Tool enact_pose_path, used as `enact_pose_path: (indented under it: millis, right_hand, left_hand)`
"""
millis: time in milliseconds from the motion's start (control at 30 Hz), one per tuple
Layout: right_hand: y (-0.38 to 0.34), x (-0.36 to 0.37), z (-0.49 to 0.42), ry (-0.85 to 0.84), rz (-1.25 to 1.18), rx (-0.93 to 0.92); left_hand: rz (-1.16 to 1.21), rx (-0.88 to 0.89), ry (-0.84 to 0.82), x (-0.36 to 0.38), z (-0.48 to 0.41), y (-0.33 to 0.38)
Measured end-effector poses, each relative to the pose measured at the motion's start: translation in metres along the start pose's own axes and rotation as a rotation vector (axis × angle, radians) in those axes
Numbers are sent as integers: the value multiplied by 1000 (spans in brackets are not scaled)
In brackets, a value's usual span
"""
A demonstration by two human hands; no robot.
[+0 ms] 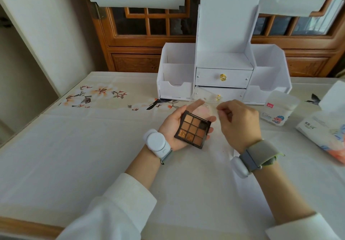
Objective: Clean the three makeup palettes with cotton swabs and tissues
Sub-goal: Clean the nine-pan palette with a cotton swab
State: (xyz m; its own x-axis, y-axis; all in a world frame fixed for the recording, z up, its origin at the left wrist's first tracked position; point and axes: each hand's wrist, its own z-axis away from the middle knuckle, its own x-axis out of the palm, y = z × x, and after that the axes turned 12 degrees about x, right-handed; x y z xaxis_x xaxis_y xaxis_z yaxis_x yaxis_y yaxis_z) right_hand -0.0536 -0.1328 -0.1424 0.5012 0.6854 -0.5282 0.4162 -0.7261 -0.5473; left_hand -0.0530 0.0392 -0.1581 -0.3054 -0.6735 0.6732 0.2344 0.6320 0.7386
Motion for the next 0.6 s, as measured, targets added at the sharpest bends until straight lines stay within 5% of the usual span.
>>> enact_pose_path:
  millis: [133,333,600]
  right_hand:
    - [4,-2,-1,103,-6,22]
    - [-7,6,5,-74,-24,-138]
    - [4,-2,-1,107,-25,0]
  left_hand:
    - [-12,-3,-30,-1,0,0]
    - [-35,23,-25,0,-1,-1]
    - [3,12,-39,0,0,0]
